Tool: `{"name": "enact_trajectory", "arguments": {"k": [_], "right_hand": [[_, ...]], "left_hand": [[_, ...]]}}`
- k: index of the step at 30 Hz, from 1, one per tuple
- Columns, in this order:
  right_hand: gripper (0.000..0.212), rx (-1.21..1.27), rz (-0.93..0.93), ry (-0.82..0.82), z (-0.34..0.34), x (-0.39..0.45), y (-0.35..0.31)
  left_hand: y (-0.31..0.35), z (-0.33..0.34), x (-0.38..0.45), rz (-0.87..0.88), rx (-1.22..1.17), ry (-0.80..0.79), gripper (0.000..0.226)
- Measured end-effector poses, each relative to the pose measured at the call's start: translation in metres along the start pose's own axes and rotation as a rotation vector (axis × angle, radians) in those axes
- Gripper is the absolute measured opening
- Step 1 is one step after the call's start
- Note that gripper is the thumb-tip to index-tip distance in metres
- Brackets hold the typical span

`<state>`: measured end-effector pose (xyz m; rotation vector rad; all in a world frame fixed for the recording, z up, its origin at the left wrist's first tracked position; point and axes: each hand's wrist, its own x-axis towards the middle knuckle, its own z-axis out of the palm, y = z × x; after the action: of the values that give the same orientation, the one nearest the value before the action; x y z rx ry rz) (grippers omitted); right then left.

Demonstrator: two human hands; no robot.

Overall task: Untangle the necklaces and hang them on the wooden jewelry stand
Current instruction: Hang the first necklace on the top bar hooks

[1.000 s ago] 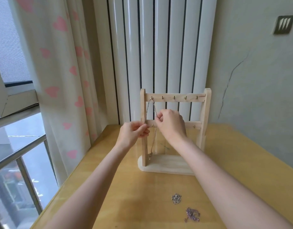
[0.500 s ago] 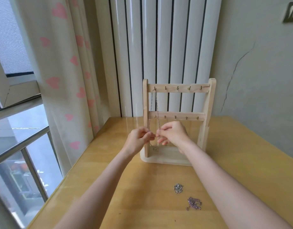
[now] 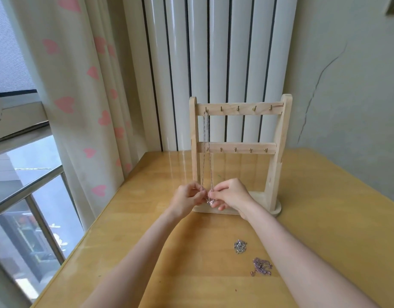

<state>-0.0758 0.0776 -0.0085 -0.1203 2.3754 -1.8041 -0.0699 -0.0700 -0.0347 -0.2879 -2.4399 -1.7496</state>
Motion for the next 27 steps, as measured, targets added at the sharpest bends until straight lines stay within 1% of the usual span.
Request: {"name": "enact_trajectory", "arguments": {"k": [7,11,13,15,16,17,19,21,23,25,27], "right_hand": [[0.012,0.02,0.018,-0.037,0.008,0.004,0.004],[0.005,-0.007,0.014,-0.039,0.012,0.006,0.004],[0.011,-0.036,0.017,-0.046,0.012,0.006,0.003],[0.015,-0.118,0.026,-0.053,0.008,0.005,0.003],[0.011,-0.186,0.025,-0.041,0.004,0.004,0.002],[0.009,-0.266,0.017,-0.019,-0.001,0.003,0.001],[0.013,-0.418,-0.017,0.029,-0.013,-0.001,-0.001],[0.016,-0.545,-0.033,-0.014,-0.026,-0.012,-0.006],[0.013,-0.662,-0.011,-0.151,-0.034,-0.026,-0.01],[0.01,-0.73,0.015,-0.239,-0.038,-0.046,-0.009],[0.011,-0.776,-0.014,-0.224,-0.041,-0.062,-0.001]], "left_hand": [[-0.004,-0.005,-0.002,0.026,0.033,0.033,0.021],[-0.007,-0.008,-0.003,0.026,0.079,0.059,0.019],[-0.005,-0.008,-0.004,0.019,0.097,0.064,0.018],[-0.004,-0.009,-0.005,-0.004,0.151,0.076,0.018],[-0.005,-0.01,-0.006,-0.023,0.193,0.085,0.018],[-0.006,-0.011,-0.007,-0.046,0.23,0.091,0.018],[-0.006,-0.01,-0.012,-0.079,0.276,0.082,0.017],[-0.001,-0.005,-0.019,-0.062,0.336,0.048,0.016],[0.005,0.002,-0.024,-0.027,0.422,-0.012,0.01],[0.014,0.014,-0.033,-0.018,0.488,-0.112,0.016],[0.018,0.03,-0.044,-0.035,0.537,-0.195,0.022]]}}
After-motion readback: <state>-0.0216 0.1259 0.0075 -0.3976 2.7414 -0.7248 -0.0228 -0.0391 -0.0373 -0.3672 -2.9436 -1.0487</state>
